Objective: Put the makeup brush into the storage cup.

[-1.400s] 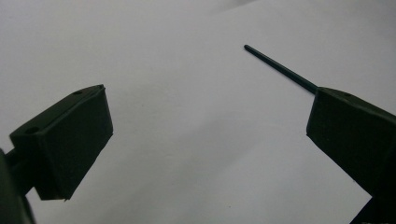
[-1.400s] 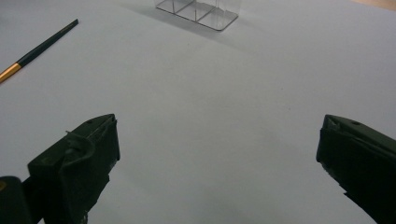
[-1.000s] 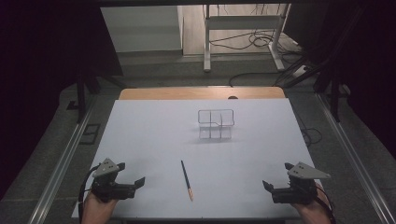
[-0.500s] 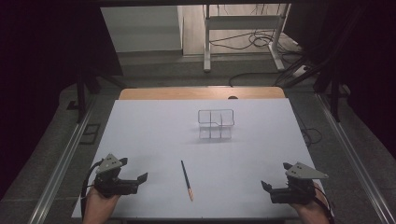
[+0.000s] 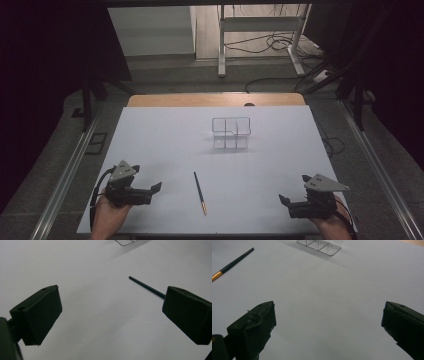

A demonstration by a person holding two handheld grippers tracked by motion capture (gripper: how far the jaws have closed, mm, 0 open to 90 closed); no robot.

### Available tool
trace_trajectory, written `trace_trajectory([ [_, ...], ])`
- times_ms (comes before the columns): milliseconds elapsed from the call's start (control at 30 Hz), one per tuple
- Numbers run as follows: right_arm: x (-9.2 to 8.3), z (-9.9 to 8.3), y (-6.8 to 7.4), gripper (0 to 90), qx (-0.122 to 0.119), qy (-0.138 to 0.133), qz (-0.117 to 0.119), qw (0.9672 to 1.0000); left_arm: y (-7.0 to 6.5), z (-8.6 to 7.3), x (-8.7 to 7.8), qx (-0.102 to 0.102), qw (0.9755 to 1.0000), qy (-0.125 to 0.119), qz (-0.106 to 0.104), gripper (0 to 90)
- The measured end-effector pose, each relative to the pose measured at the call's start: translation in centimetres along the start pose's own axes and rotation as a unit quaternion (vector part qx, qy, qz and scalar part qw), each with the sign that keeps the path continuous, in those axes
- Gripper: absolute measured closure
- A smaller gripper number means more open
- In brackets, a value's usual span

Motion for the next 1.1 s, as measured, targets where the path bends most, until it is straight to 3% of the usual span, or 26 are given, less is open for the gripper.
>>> trace_trajectory([
  [467,0.2,-0.1,0.1,0.0,-0.005,0.012,0.003,0.9999,-0.2,1.7,0.8,0.006,0.9996,0.024,-0.013,3.2],
  [1100,0.4,-0.1,0.2,0.4,-0.003,0.024,0.009,0.9997,-0.9,4.0,2.2,0.015,0.9979,0.062,-0.011,3.8],
])
Point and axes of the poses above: each handheld gripper's, and its own axes: x roughly forward along the jaws, z roughly out of its top, y roughly to its left, the point moved 1 cm from there along x, roughly forward along the jaws, and after that the axes turned 4 degrees about z, right-handed, at the moved point
